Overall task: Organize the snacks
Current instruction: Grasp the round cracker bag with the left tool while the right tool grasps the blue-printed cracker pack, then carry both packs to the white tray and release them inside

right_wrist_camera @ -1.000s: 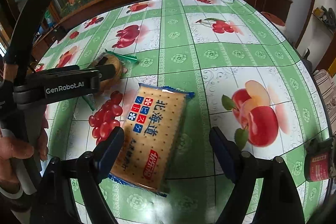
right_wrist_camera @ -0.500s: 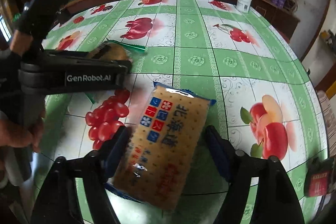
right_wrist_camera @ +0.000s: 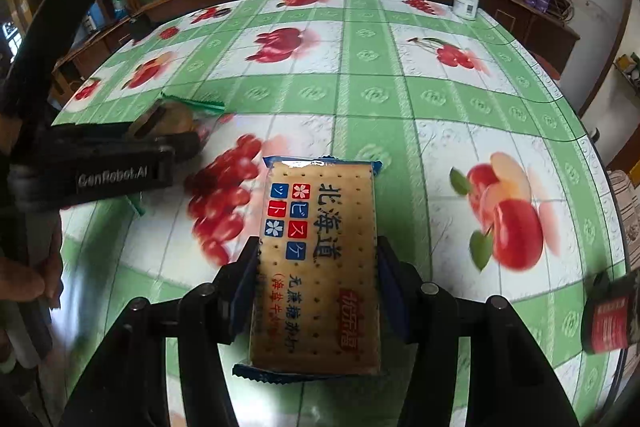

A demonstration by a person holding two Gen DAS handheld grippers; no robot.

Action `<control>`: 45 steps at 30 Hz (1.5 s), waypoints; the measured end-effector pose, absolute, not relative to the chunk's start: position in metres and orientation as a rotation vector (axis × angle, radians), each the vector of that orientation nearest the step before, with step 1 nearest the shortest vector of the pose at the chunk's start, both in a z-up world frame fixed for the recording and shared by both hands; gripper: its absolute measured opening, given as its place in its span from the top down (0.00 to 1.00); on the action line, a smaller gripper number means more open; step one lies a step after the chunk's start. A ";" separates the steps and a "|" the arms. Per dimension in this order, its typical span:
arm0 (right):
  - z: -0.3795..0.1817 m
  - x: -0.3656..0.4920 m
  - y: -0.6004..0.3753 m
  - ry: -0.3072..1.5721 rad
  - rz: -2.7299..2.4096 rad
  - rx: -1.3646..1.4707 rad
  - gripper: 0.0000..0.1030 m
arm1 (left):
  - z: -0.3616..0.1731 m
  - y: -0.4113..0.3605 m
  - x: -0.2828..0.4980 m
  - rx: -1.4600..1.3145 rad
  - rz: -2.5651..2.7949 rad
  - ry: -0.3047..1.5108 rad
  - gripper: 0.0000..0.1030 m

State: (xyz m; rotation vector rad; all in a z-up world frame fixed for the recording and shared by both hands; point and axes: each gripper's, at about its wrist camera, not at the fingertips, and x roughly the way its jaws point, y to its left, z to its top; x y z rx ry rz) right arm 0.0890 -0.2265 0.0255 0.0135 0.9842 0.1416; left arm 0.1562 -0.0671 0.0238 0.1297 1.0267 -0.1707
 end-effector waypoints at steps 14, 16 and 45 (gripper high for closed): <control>0.039 0.037 -0.202 0.929 0.258 0.040 0.46 | 0.042 -0.030 0.051 0.108 -0.044 0.906 0.25; 0.042 0.030 -0.196 0.916 0.275 0.036 0.46 | 0.045 -0.023 0.037 0.106 -0.026 0.886 0.25; 0.068 -0.023 -0.097 0.834 0.441 -0.077 0.47 | 0.068 0.064 -0.055 0.044 0.111 0.775 0.25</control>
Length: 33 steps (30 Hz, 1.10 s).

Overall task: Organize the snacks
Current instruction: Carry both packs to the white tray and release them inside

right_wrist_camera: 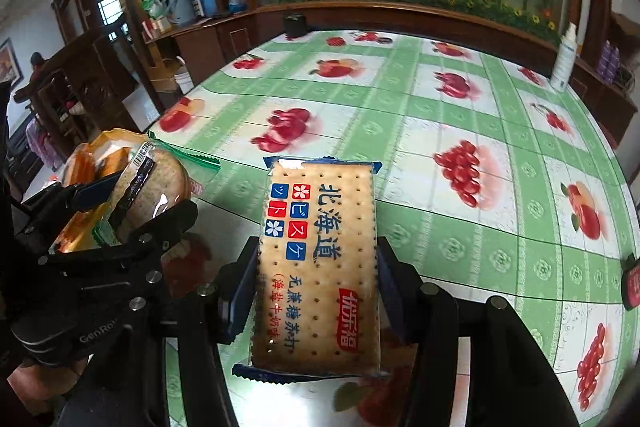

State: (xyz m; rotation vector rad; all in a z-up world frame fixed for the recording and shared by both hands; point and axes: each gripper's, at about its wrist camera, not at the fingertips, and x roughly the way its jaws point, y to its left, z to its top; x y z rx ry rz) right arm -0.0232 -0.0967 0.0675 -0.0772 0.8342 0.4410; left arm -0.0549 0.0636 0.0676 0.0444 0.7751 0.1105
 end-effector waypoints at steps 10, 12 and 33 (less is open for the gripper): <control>0.078 -0.032 -0.065 0.809 0.510 -0.116 0.47 | 0.079 0.094 -0.075 0.014 0.163 0.748 0.25; 0.082 -0.034 -0.058 0.801 0.526 -0.123 0.47 | 0.083 0.101 -0.081 0.008 0.172 0.742 0.25; 0.090 -0.018 0.064 0.792 0.791 -0.237 0.47 | 0.095 0.206 -0.155 -0.110 0.317 0.751 0.25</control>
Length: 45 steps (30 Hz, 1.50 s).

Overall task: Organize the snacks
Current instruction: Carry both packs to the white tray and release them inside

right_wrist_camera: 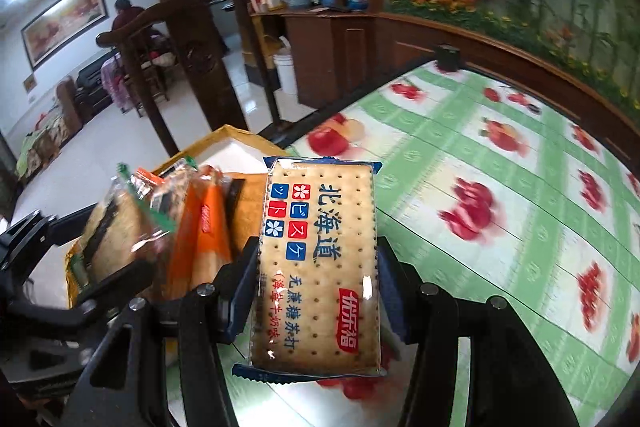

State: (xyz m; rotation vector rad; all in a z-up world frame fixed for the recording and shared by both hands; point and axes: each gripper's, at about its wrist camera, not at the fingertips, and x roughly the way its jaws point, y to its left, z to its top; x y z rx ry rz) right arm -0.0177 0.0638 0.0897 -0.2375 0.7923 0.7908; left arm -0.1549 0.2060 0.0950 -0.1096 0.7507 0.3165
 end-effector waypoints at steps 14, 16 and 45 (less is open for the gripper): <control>0.062 0.009 0.137 0.847 0.874 -0.348 0.47 | 0.073 0.234 -0.181 -0.189 0.314 0.802 0.25; 0.059 0.011 0.143 0.851 0.882 -0.361 0.47 | 0.073 0.233 -0.183 -0.197 0.303 0.802 0.25; 0.073 -0.015 0.133 0.727 0.821 -0.338 0.22 | 0.069 0.217 -0.185 -0.158 0.410 0.741 0.14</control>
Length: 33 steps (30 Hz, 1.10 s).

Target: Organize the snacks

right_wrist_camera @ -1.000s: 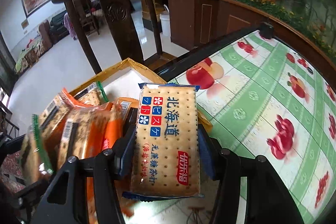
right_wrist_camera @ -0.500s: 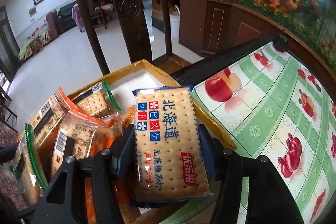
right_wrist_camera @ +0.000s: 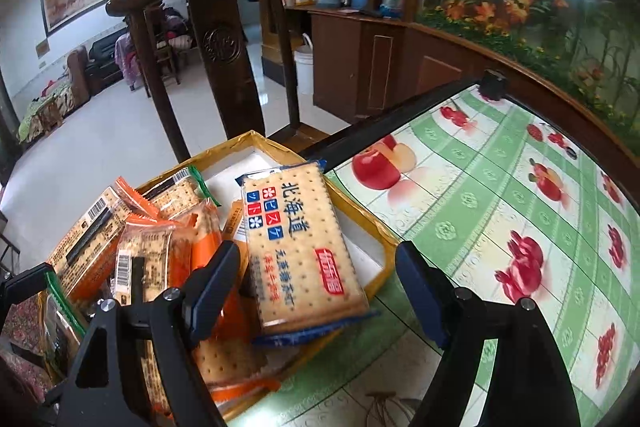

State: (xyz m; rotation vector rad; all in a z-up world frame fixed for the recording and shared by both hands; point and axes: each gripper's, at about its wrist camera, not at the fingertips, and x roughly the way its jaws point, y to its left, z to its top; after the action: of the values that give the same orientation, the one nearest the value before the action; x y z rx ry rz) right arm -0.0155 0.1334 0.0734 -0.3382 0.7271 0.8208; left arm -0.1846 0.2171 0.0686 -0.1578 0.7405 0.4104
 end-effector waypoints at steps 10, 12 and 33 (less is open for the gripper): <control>0.085 -0.036 0.109 0.662 0.763 -0.285 0.22 | 0.082 0.214 -0.185 -0.147 0.440 0.678 0.13; 0.086 -0.041 0.103 0.655 0.760 -0.262 0.22 | 0.086 0.217 -0.184 -0.150 0.455 0.659 0.13; 0.088 -0.067 0.080 0.596 0.680 -0.175 0.21 | 0.103 0.225 -0.176 -0.176 0.563 0.529 0.10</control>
State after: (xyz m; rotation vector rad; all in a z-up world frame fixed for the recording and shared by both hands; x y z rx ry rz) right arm -0.0674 0.0804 0.0884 -0.1751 0.5962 0.6800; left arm -0.1760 0.2246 0.1030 -0.1760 0.5290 0.5629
